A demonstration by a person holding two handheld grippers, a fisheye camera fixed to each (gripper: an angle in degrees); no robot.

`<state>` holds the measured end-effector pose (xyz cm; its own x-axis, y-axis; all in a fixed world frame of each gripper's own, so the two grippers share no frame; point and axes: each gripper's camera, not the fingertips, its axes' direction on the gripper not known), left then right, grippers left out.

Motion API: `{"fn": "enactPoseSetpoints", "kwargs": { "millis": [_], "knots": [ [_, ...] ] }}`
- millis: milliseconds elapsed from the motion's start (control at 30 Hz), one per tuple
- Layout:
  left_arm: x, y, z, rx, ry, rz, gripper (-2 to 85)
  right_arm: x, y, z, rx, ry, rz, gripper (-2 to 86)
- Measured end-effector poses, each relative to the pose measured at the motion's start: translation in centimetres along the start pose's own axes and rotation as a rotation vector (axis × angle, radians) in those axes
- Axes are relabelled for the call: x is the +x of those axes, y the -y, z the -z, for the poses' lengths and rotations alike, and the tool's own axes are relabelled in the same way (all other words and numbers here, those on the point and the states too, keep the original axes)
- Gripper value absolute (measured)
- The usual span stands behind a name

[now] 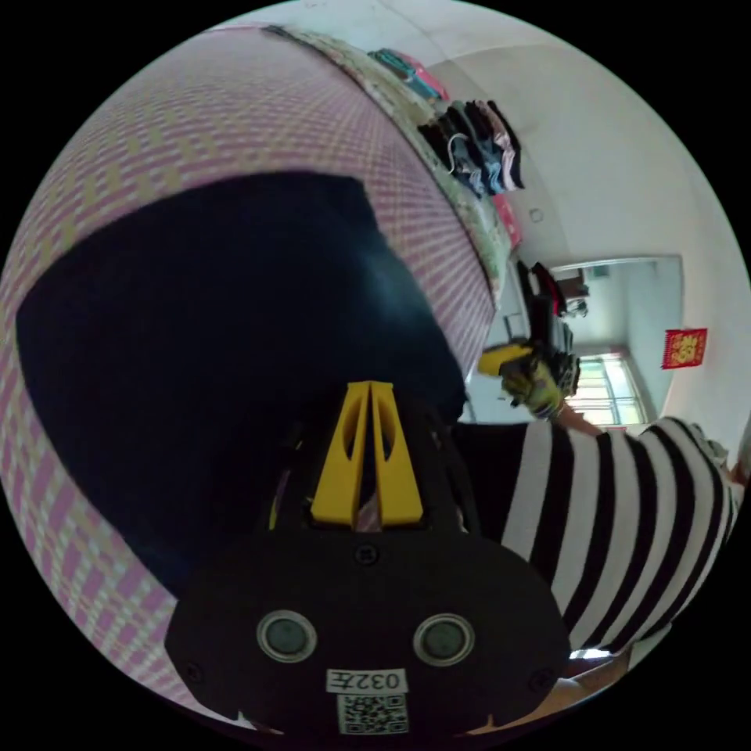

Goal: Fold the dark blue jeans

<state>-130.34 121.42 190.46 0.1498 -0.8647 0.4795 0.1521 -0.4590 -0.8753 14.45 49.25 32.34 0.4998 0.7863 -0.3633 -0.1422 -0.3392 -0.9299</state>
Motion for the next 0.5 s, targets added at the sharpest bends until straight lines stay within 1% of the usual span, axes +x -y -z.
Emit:
{"fn": "enactPoseSetpoints", "kwargs": {
  "millis": [33,67,100,167,233,300,367,400,433,467,500],
  "knots": [
    [-0.3,-2.2,-0.4,-0.010,0.025,0.015,-0.9,-0.1,1.3,-0.4,0.005,-0.001,0.009,-0.9],
    [-0.4,-4.2,0.4,0.078,0.004,0.035,-0.9,-0.2,2.8,-0.6,0.011,-0.007,0.013,-1.0],
    [-0.5,-5.0,0.8,0.117,0.001,0.058,-0.9,-0.2,3.6,-0.7,0.012,-0.014,0.012,-1.0],
    [-0.9,-8.3,3.0,0.313,0.064,0.168,-0.9,-0.3,6.7,-1.0,0.004,-0.022,0.020,-1.0],
    [-1.5,-10.3,4.0,0.410,0.078,0.238,-0.9,-0.6,8.9,-1.5,-0.028,-0.015,0.046,-1.0],
    [-2.7,-11.1,3.7,0.350,0.126,0.318,-0.9,-1.0,10.8,-2.4,-0.090,-0.031,0.085,-1.0],
    [-3.1,-11.9,3.2,0.364,0.097,0.241,-0.9,-1.1,12.4,-4.4,-0.221,-0.041,0.135,-1.0],
    [-3.2,-12.0,3.2,0.362,0.087,0.234,-0.9,-1.1,12.6,-4.9,-0.261,-0.030,0.145,-1.0],
    [-3.5,-12.0,3.2,0.357,0.063,0.233,-0.9,-1.0,12.9,-6.1,-0.344,-0.036,0.159,-1.0],
    [-3.6,-12.2,3.4,0.355,0.047,0.234,-0.8,-0.9,12.8,-6.9,-0.409,-0.117,0.168,-1.0],
    [-3.7,-12.3,3.5,0.358,0.041,0.235,-0.8,-0.8,12.8,-7.2,-0.427,-0.151,0.174,-1.0]
  ]
}}
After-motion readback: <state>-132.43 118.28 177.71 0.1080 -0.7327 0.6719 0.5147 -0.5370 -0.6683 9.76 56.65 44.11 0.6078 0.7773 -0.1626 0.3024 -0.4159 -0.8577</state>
